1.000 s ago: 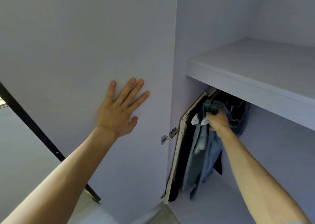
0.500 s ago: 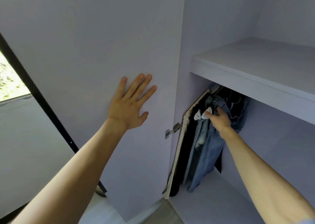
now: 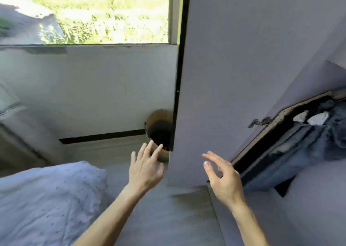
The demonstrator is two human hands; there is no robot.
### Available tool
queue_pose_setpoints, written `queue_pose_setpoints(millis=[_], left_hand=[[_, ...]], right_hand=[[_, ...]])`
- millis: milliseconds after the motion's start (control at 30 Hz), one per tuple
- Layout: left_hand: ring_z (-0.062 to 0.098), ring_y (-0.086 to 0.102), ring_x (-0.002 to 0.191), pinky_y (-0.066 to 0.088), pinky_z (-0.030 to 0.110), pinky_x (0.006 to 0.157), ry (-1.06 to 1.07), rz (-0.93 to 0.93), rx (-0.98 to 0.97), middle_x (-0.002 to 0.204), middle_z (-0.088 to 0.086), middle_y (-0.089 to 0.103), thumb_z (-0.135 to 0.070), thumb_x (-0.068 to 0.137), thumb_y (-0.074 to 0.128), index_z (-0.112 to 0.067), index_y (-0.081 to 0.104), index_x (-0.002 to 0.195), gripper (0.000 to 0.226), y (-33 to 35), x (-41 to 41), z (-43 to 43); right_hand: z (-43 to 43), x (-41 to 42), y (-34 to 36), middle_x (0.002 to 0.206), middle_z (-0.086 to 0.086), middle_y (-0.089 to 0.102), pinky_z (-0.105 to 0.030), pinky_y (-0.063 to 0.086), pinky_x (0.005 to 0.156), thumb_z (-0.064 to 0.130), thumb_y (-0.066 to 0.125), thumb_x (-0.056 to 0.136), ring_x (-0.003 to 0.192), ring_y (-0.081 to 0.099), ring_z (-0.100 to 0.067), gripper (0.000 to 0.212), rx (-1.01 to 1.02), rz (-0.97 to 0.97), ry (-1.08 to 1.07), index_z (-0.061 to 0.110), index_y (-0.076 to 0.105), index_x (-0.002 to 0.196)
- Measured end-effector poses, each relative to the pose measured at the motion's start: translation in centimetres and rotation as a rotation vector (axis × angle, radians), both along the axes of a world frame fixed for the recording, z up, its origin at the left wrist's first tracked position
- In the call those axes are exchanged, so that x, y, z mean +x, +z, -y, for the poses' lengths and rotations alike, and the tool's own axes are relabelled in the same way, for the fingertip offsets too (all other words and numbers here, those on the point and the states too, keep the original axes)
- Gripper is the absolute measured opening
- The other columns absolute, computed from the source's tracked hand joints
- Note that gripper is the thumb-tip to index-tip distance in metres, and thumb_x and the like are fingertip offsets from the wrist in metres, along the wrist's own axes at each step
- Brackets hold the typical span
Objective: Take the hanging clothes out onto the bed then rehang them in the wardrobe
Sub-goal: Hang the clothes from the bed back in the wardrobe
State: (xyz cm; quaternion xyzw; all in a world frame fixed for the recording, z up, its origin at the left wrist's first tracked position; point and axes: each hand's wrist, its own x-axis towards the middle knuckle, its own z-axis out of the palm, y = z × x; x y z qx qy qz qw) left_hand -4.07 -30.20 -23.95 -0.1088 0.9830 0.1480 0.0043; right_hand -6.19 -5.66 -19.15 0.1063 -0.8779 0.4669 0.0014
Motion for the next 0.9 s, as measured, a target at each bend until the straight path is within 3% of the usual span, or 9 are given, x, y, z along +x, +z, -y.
queue_pose_setpoints(millis=[100,267,433,600,767,900], left_hand=[[0.024,0.020,0.151,0.023,0.047,0.119,0.252,0.208,0.071,0.163,0.002,0.025,-0.043,0.093,0.047,-0.034,0.030,0.155,0.065,-4.2,10.2,6.4],[0.027,0.040,0.140,0.036,0.040,0.111,0.593,0.365,0.120,0.156,0.007,0.039,-0.046,0.083,0.036,-0.031,0.039,0.150,0.069,-6.8,26.2,14.3],[0.021,0.031,0.144,0.031,0.038,0.112,0.891,0.359,0.148,0.160,0.001,0.030,-0.037,0.096,0.046,-0.032,0.034,0.152,0.058,-7.4,39.0,17.1],[0.021,0.031,0.145,0.028,0.035,0.114,1.183,0.322,0.222,0.162,0.002,0.025,-0.038,0.098,0.047,-0.032,0.032,0.154,0.058,-7.3,49.5,15.9],[0.023,0.033,0.144,0.030,0.035,0.114,1.447,0.270,0.279,0.161,0.002,0.028,-0.040,0.098,0.048,-0.031,0.034,0.153,0.058,-7.0,57.0,12.8],[0.021,0.028,0.148,0.029,0.035,0.117,1.621,0.231,0.319,0.162,0.004,0.028,-0.041,0.099,0.048,-0.030,0.033,0.154,0.059,-7.0,60.9,10.2]], right_hand=[[6.7,3.9,-2.5,0.134,0.019,0.059,-0.011,0.026,0.109,0.032,0.064,0.094,0.132,0.043,0.000,0.028,0.172,-0.026,0.261,0.035,0.068,0.122],[16.9,10.8,-5.6,0.143,0.015,0.051,-0.021,0.020,0.116,0.036,0.058,0.096,0.143,0.031,-0.006,0.036,0.348,-0.065,0.672,0.035,0.061,0.132],[24.8,17.8,-7.3,0.145,0.021,0.047,-0.017,0.019,0.114,0.042,0.056,0.096,0.144,0.025,-0.003,0.035,0.376,-0.076,0.971,0.040,0.059,0.131],[31.1,24.3,-7.5,0.146,0.019,0.048,-0.027,0.028,0.118,0.043,0.055,0.097,0.145,0.028,-0.008,0.035,0.379,-0.122,1.270,0.041,0.058,0.132],[35.9,30.1,-7.2,0.150,0.017,0.043,-0.026,0.026,0.117,0.041,0.051,0.100,0.147,0.024,-0.009,0.038,0.412,-0.214,1.563,0.038,0.054,0.138],[38.2,33.7,-7.7,0.145,0.014,0.050,-0.029,0.030,0.114,0.038,0.056,0.098,0.145,0.032,-0.015,0.035,0.359,-0.268,1.733,0.036,0.059,0.133]])
